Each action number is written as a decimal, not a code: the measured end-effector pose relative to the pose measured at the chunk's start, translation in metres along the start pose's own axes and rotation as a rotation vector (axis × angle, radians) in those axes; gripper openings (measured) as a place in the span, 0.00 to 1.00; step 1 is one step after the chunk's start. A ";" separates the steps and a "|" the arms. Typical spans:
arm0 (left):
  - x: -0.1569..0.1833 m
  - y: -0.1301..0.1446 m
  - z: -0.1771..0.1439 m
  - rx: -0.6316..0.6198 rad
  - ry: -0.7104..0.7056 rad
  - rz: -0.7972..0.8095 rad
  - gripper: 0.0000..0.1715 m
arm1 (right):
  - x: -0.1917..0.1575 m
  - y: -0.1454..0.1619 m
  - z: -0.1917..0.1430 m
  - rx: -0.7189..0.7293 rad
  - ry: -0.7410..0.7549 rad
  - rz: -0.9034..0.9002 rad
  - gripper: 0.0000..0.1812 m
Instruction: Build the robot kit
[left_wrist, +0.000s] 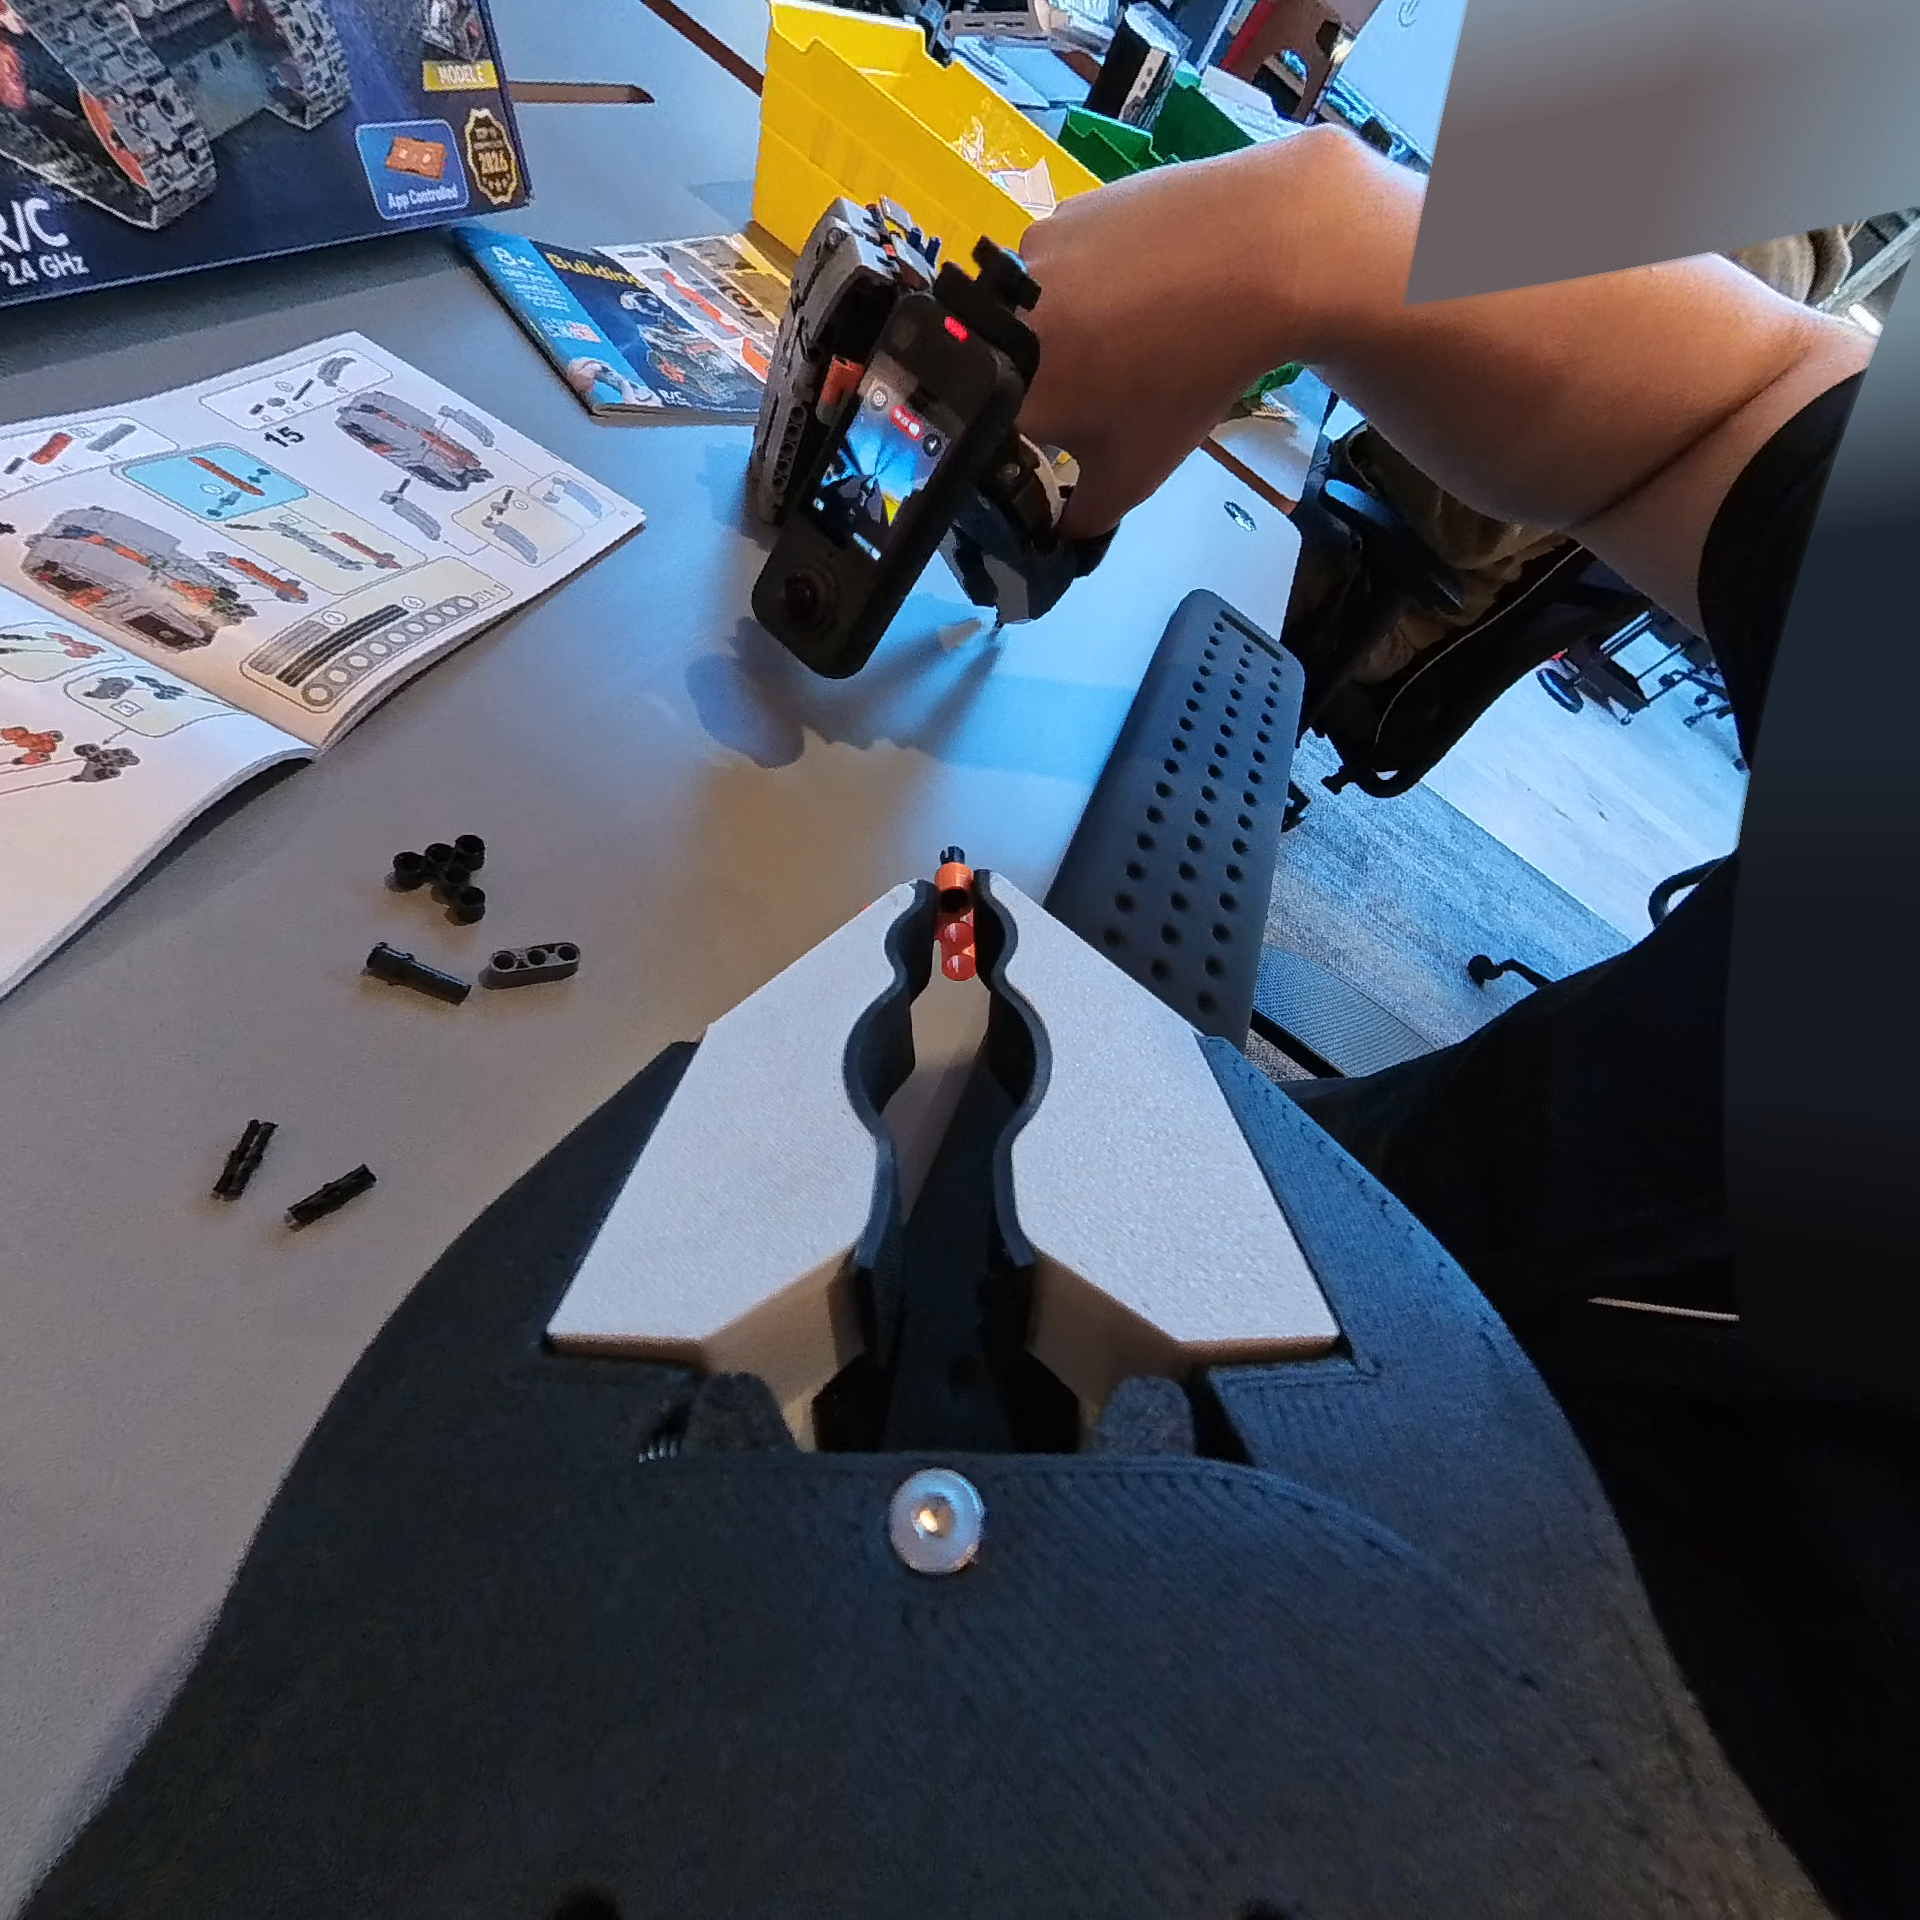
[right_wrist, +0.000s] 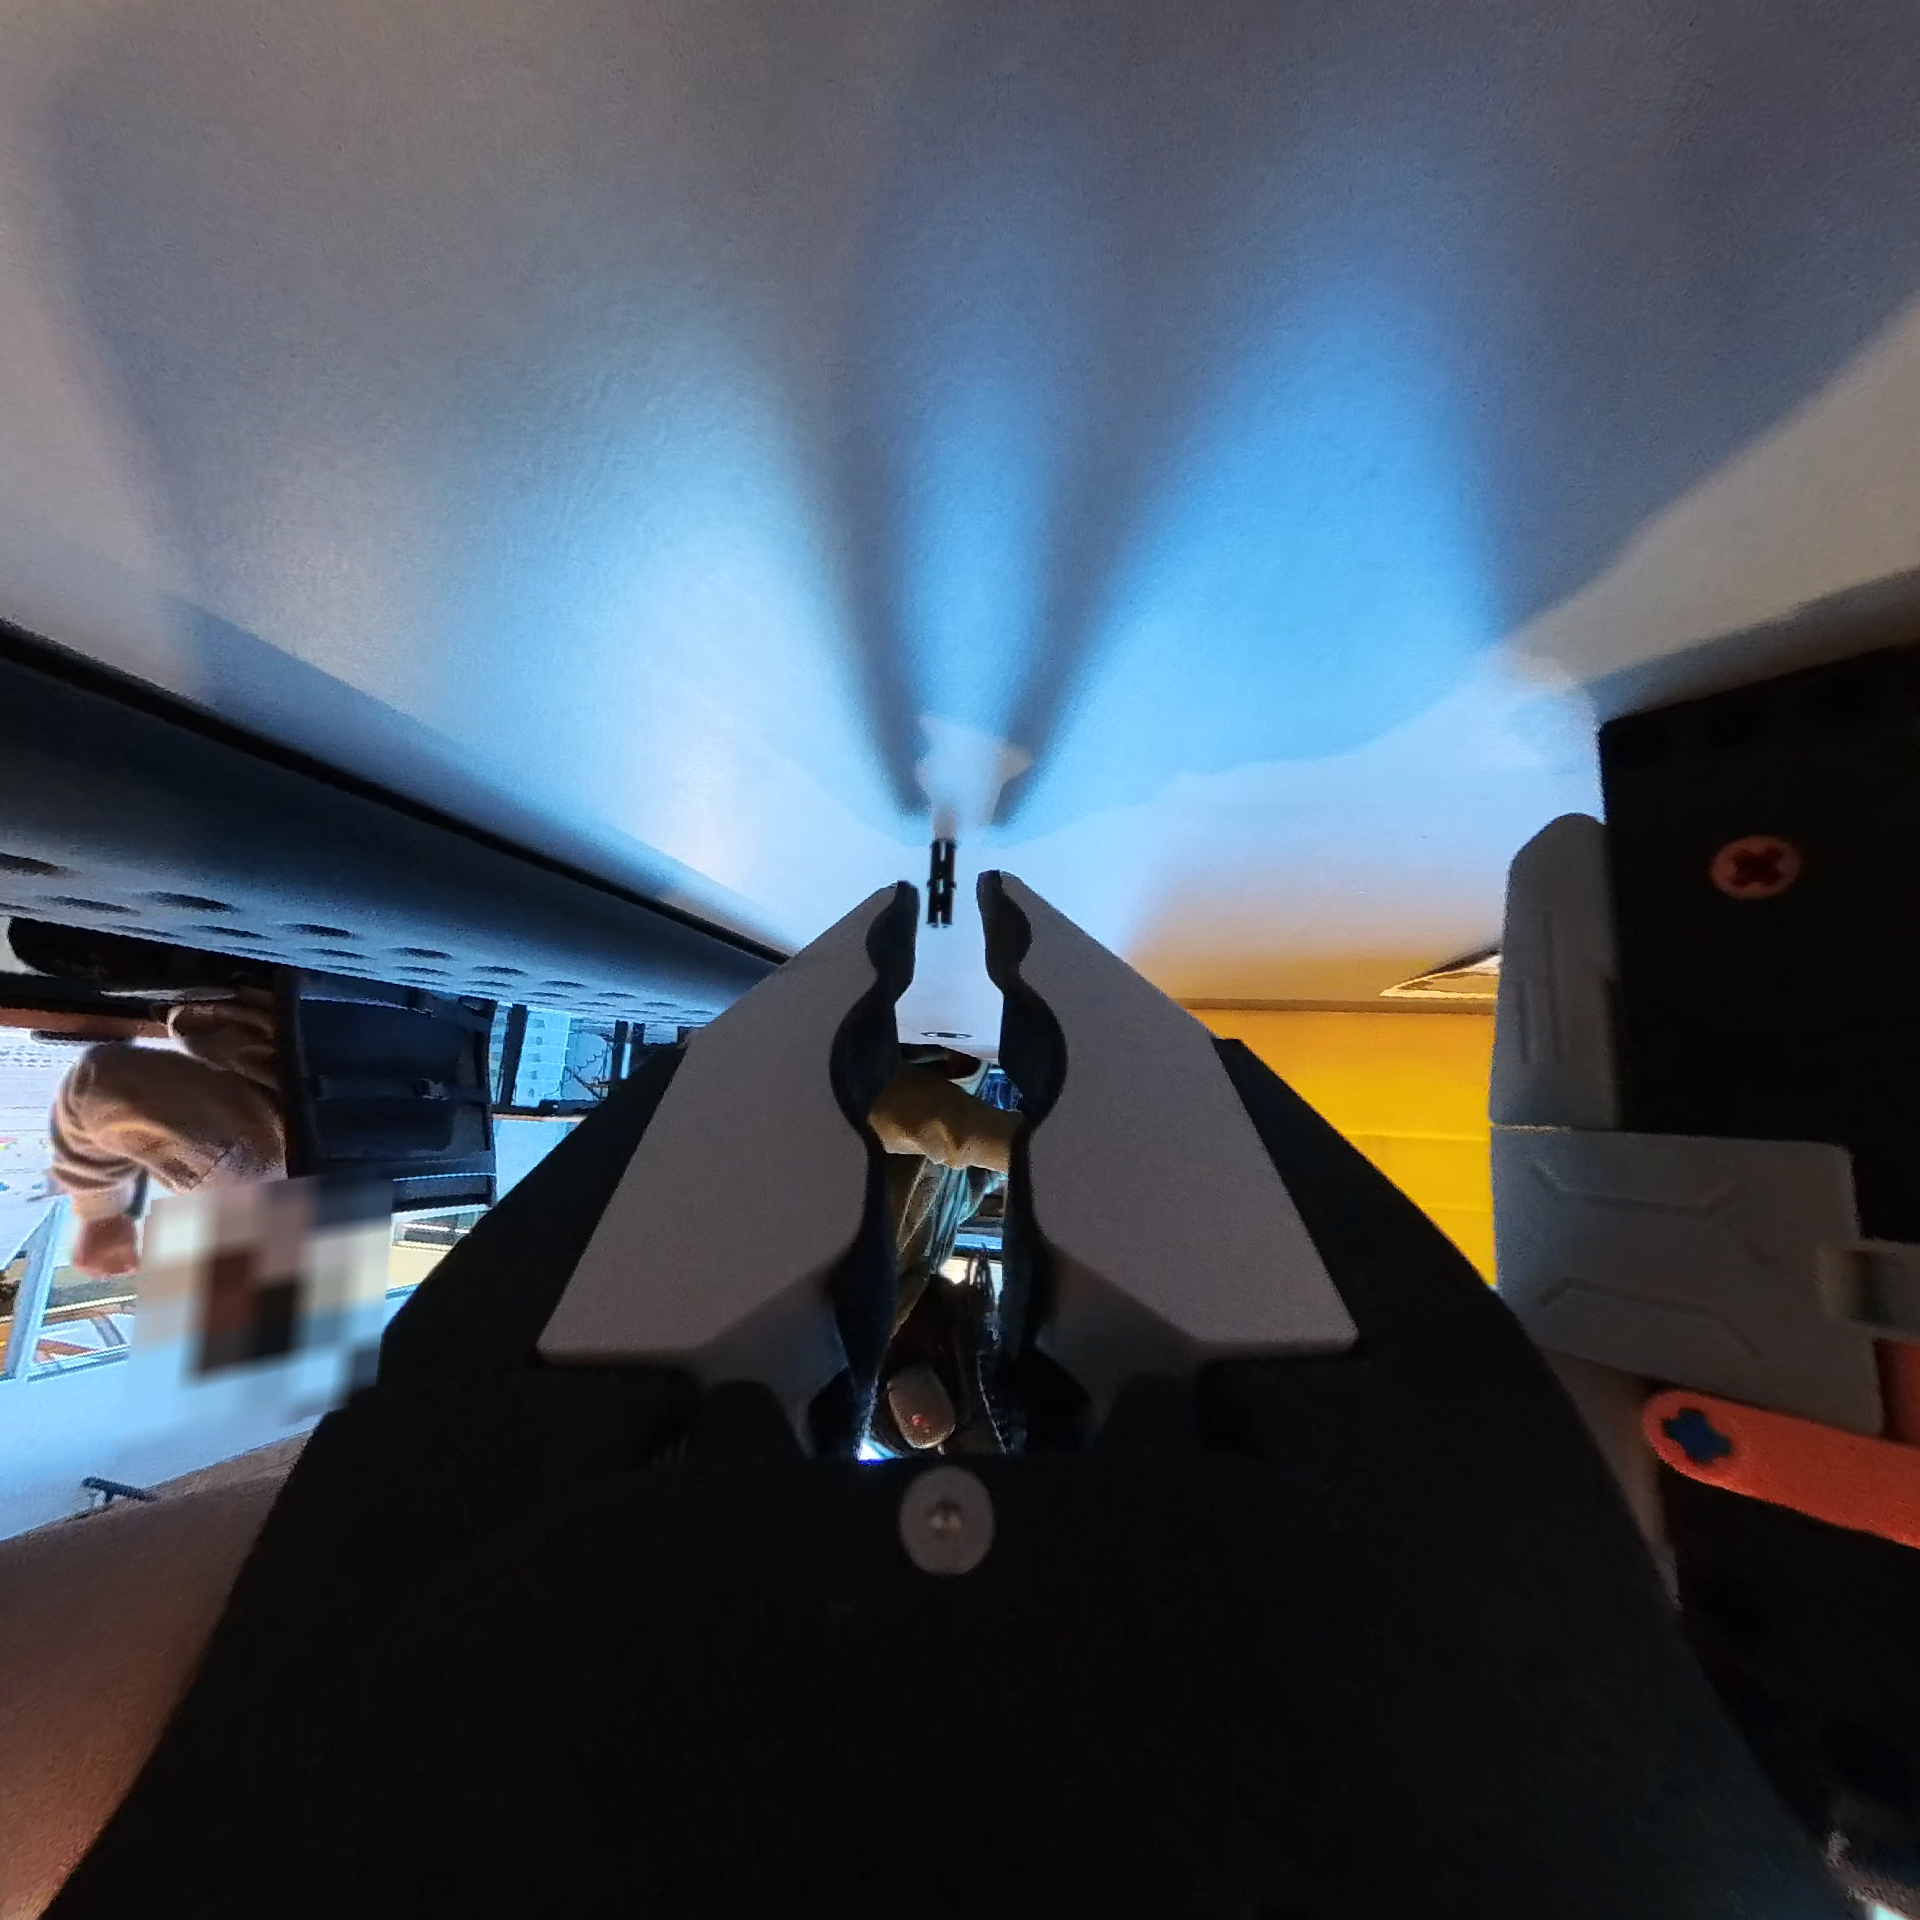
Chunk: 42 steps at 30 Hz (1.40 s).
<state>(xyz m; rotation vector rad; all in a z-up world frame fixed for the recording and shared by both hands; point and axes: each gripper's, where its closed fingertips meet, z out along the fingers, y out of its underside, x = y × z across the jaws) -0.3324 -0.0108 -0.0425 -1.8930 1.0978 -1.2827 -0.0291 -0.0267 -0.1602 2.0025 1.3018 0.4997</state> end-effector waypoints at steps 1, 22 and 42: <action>0.000 0.000 0.000 0.001 0.002 -0.001 0.02 | 0.000 0.000 0.000 0.001 0.001 -0.001 0.06; -0.001 0.000 0.003 0.000 0.023 -0.001 0.02 | -0.003 0.039 -0.078 1.364 0.030 0.235 0.07; -0.002 0.001 0.001 -0.009 0.002 -0.004 0.02 | 0.000 0.130 -0.130 2.368 -0.075 0.330 0.00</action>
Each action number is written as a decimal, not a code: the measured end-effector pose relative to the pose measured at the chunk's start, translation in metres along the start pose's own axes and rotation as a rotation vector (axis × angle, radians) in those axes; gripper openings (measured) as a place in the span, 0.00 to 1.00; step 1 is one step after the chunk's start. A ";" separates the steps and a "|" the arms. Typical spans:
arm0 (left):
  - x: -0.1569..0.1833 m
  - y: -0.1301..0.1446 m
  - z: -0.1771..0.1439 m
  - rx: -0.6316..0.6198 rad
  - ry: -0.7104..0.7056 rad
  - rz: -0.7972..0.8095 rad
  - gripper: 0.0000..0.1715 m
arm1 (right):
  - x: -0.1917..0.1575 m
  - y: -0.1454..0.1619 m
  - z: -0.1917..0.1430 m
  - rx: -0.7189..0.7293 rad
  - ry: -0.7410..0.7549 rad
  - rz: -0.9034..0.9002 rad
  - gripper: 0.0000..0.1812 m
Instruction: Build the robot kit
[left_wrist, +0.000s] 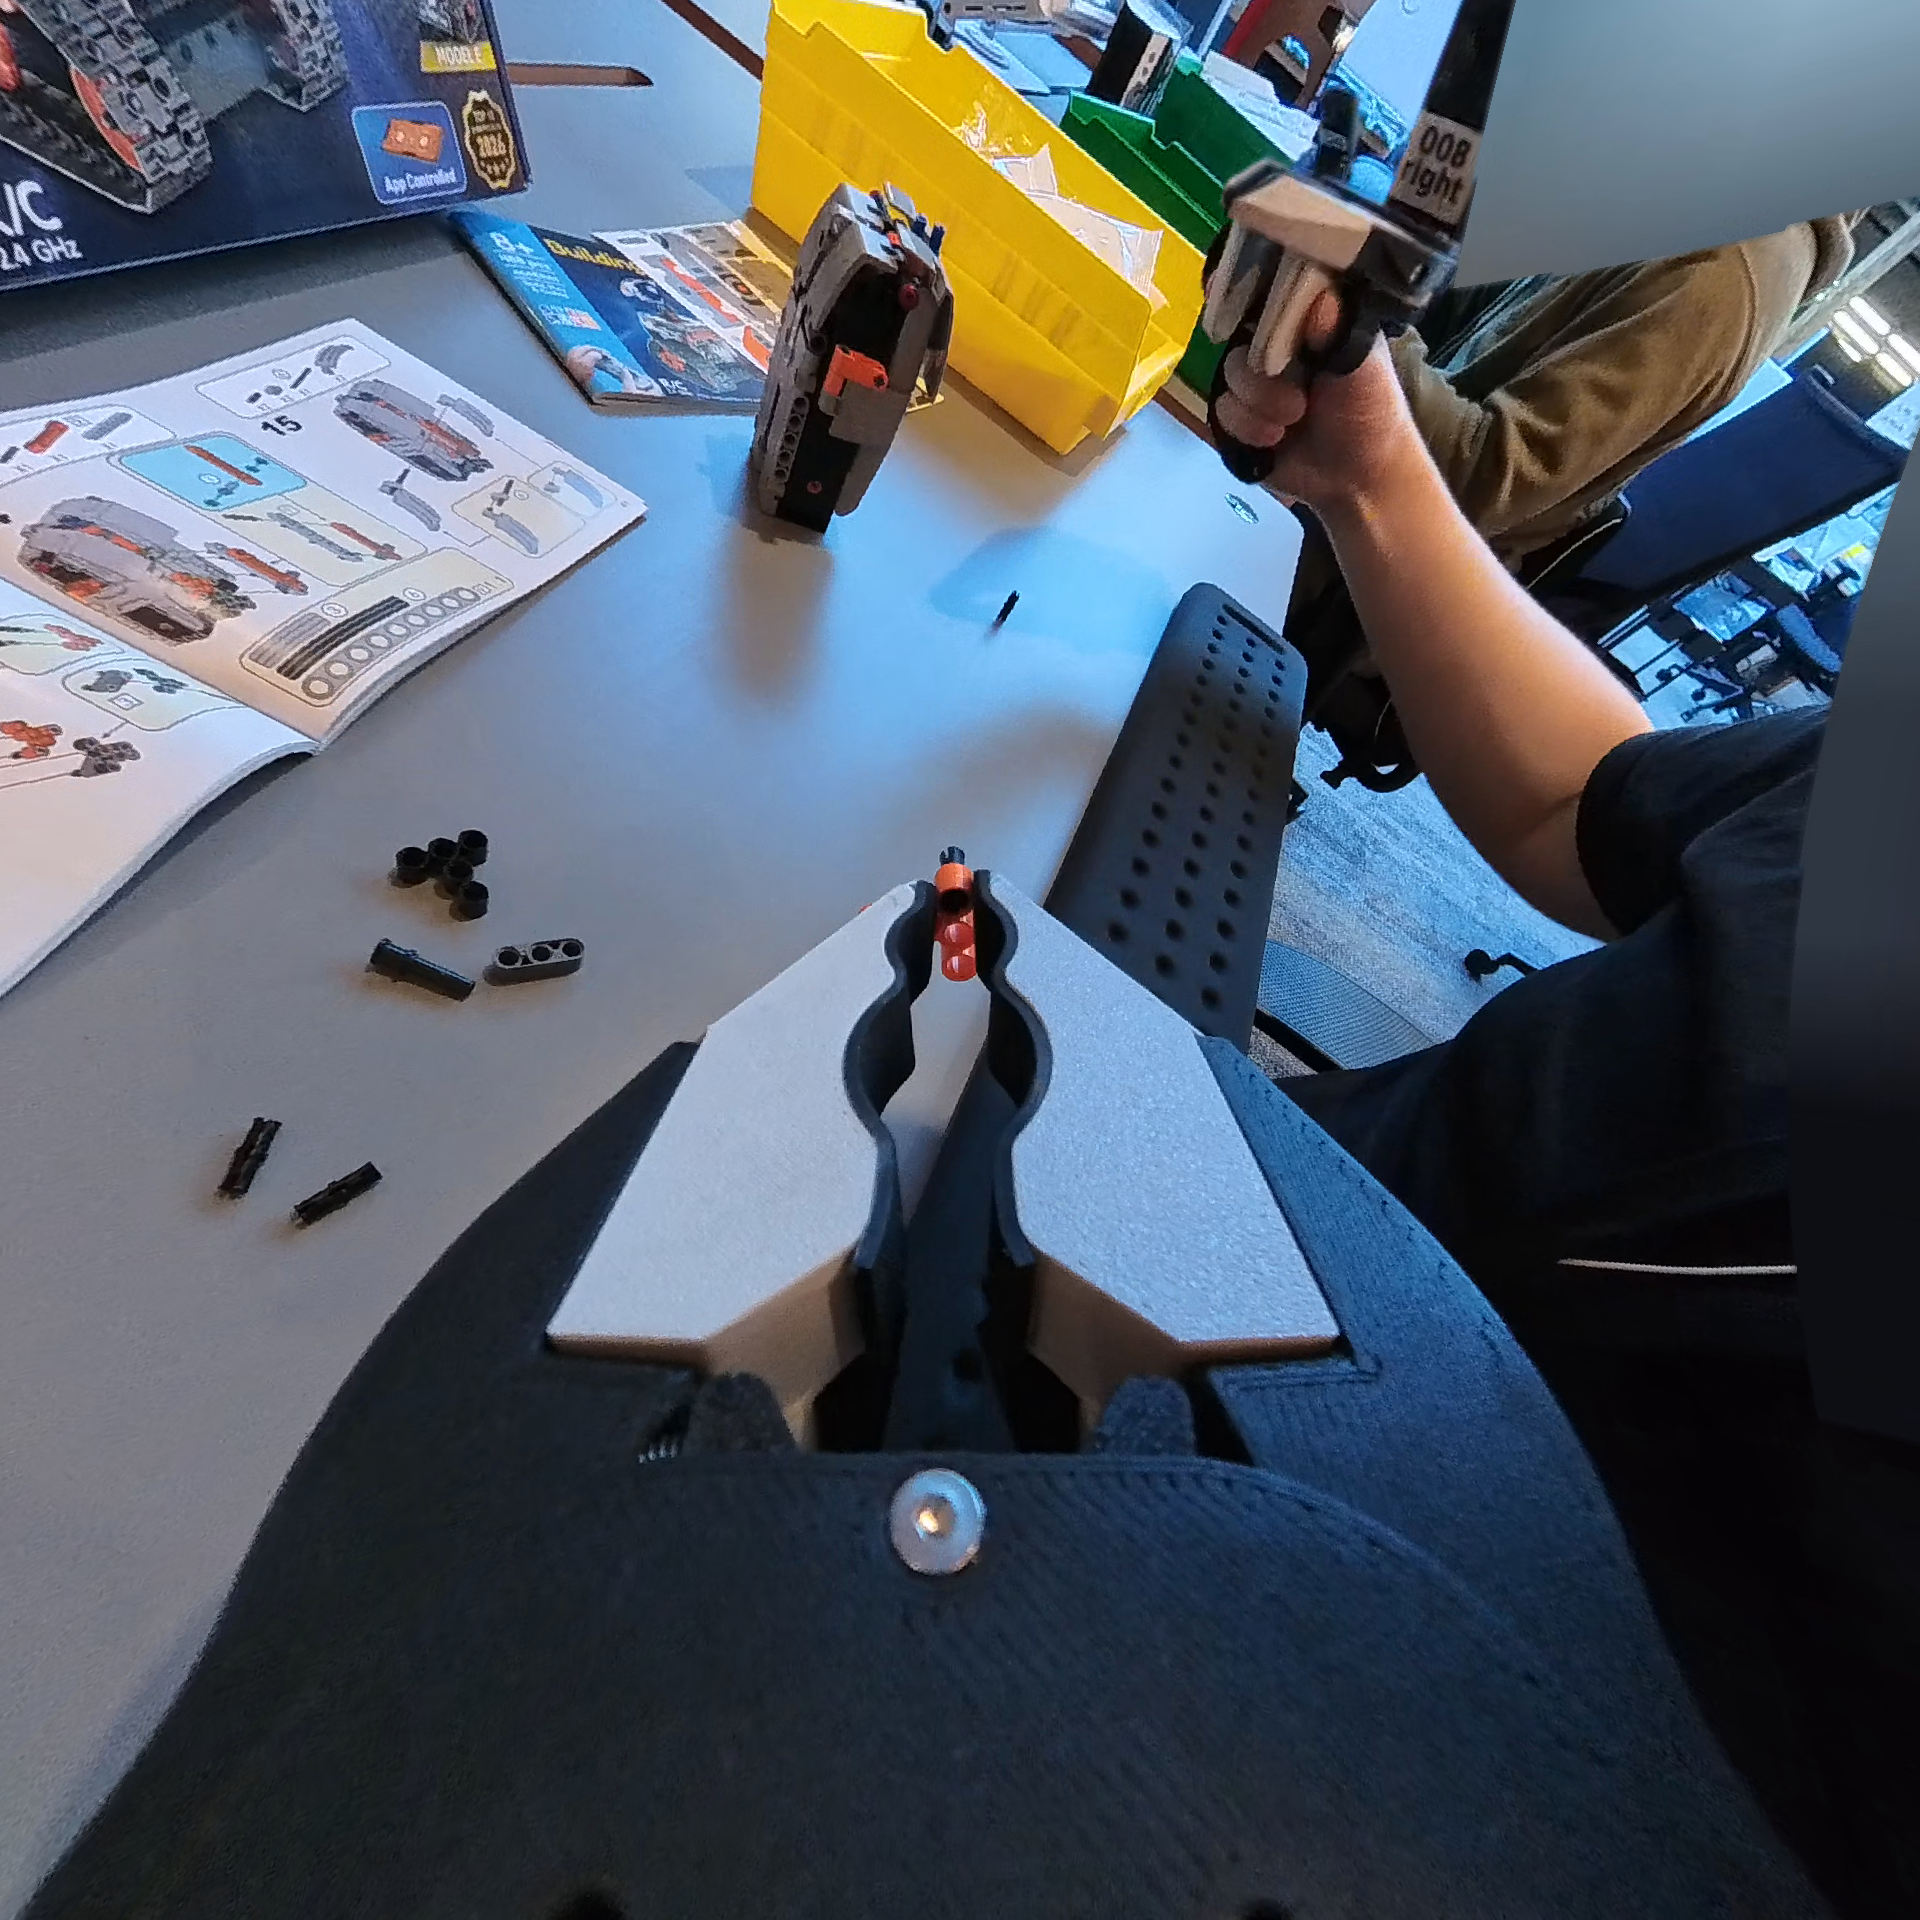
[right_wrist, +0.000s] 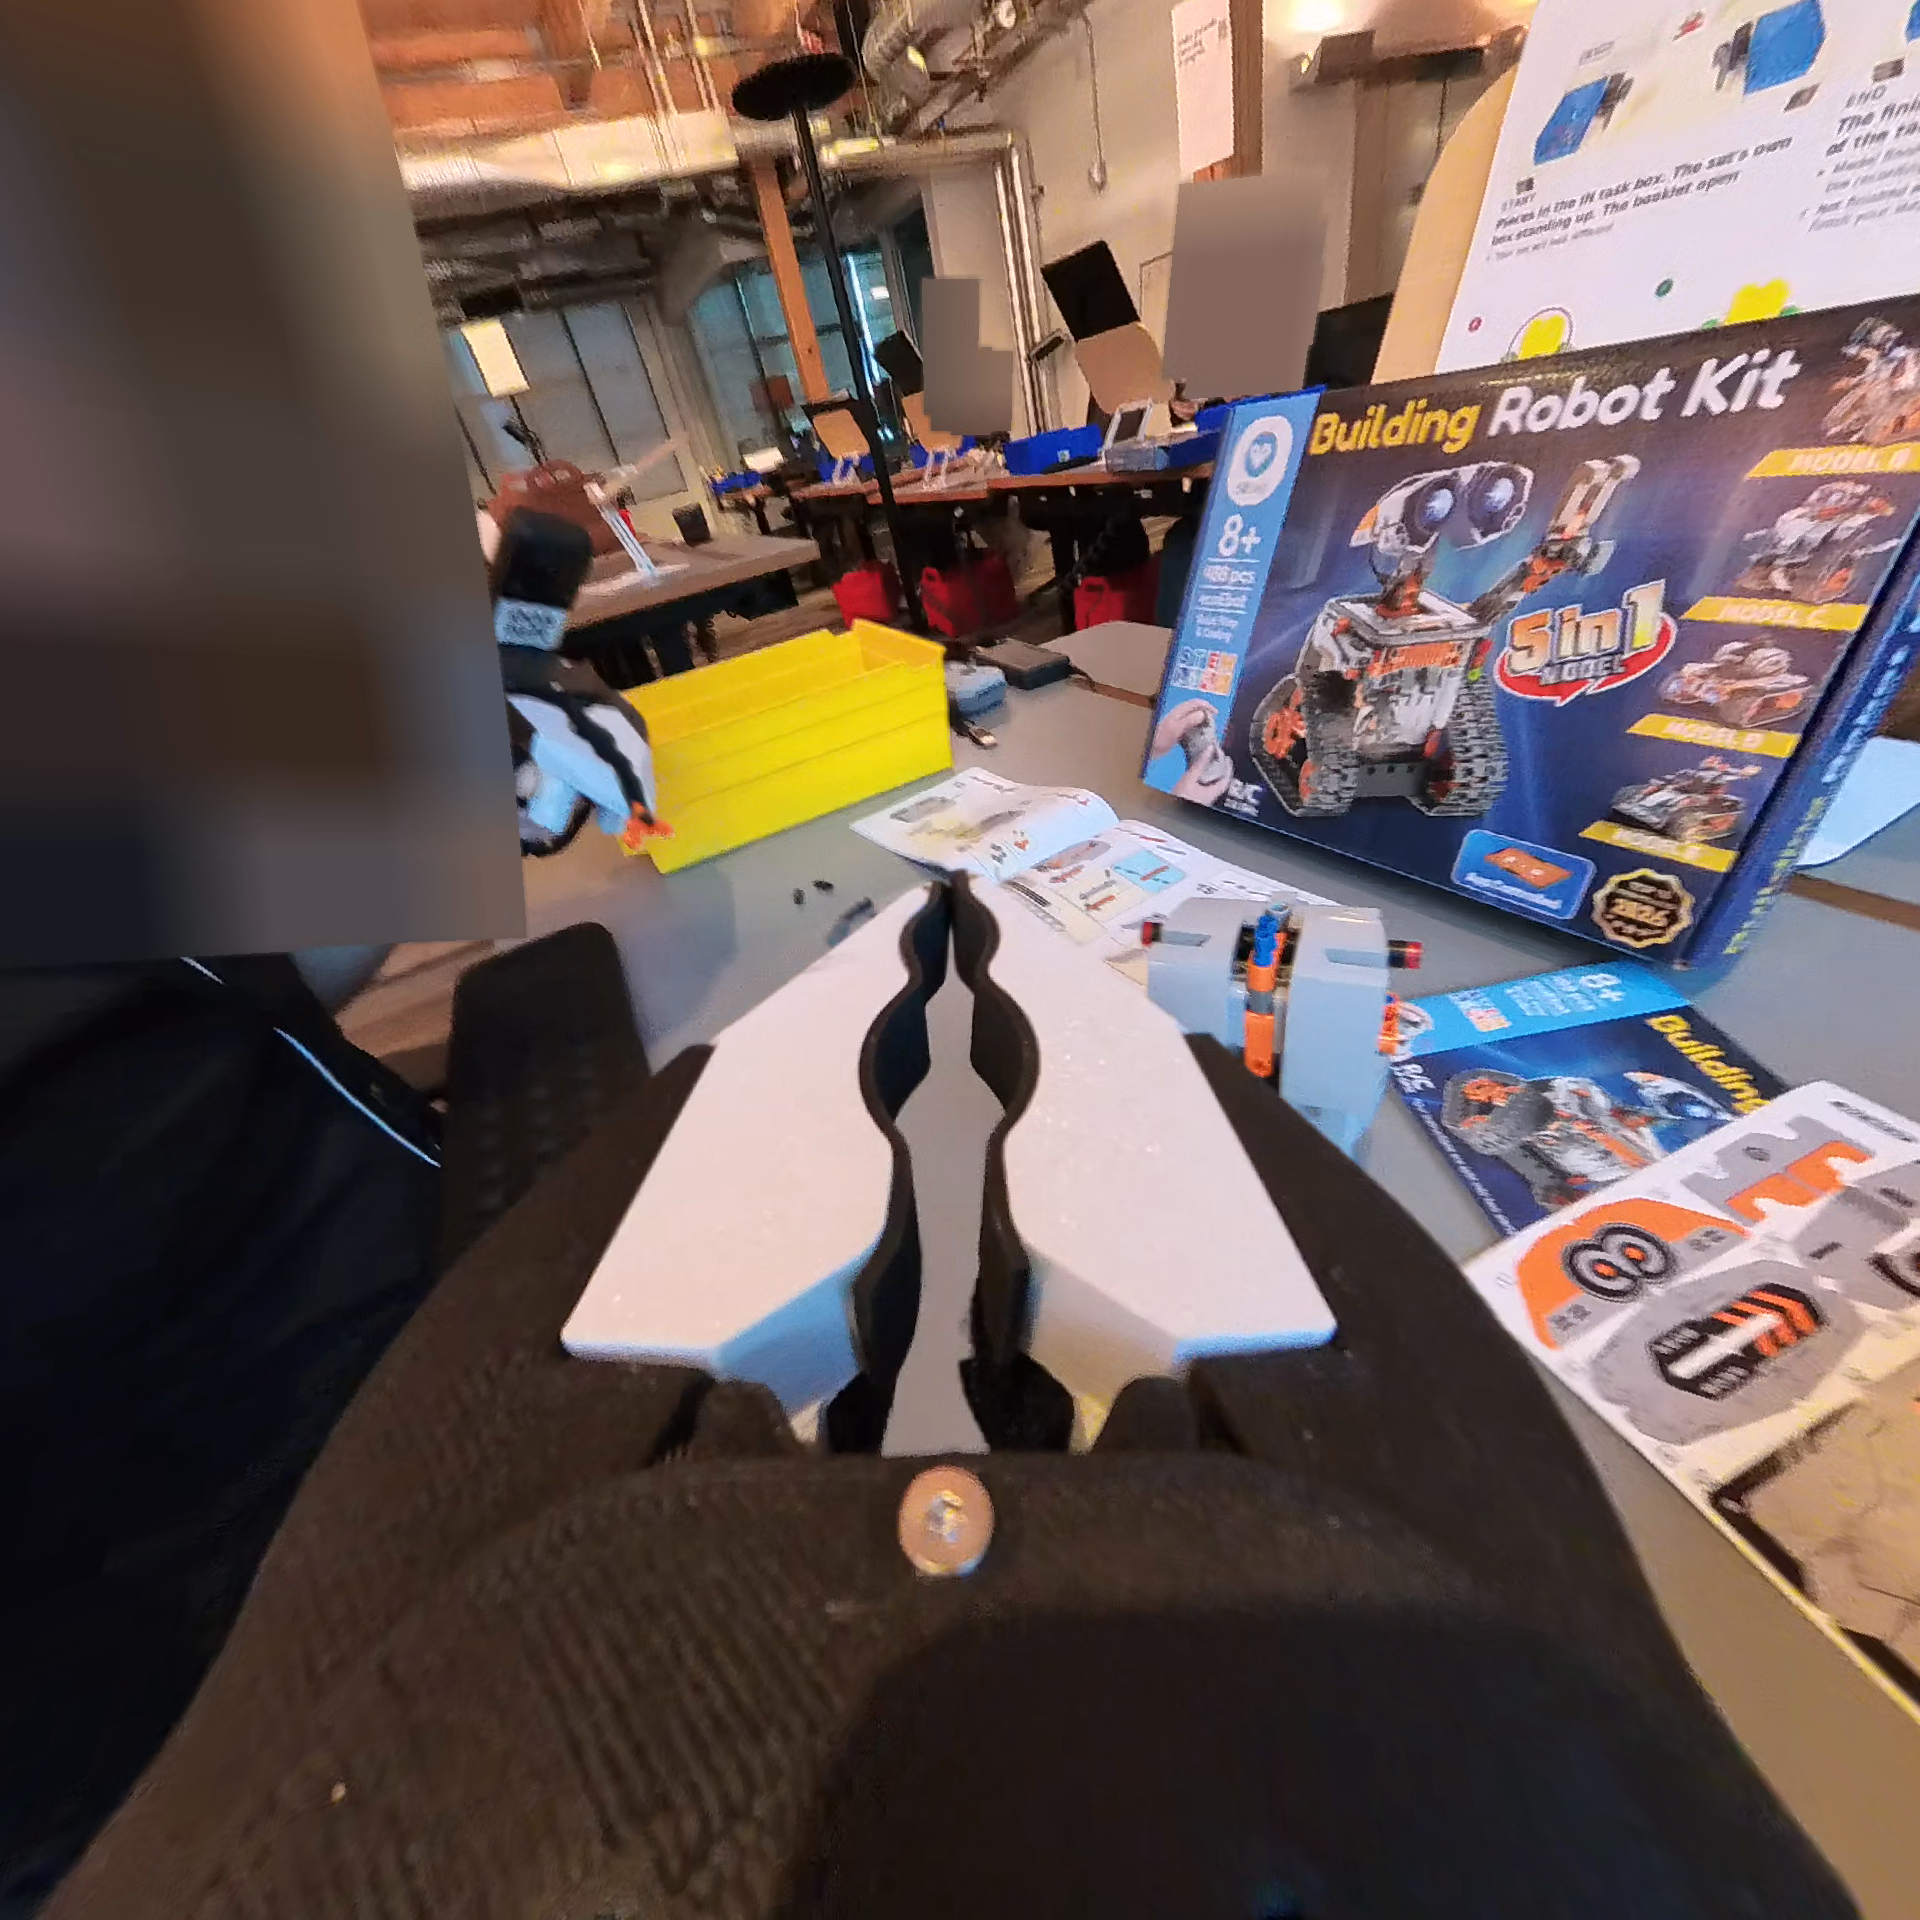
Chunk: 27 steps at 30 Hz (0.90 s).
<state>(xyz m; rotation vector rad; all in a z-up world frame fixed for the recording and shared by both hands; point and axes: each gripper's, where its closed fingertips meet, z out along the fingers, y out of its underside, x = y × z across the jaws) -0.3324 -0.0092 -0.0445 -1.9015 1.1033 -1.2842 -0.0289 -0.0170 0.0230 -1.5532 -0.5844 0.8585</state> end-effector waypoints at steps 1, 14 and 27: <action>0.000 -0.001 0.000 0.001 0.001 0.000 0.02 | 0.000 0.005 0.000 -0.036 0.002 -0.033 0.00; 0.001 0.003 0.005 -0.005 0.015 -0.012 0.02 | 0.018 0.142 0.004 -1.260 0.038 -0.451 0.09; 0.001 0.005 0.005 -0.007 0.020 -0.022 0.02 | 0.021 0.168 0.004 -1.366 -0.009 -0.365 0.08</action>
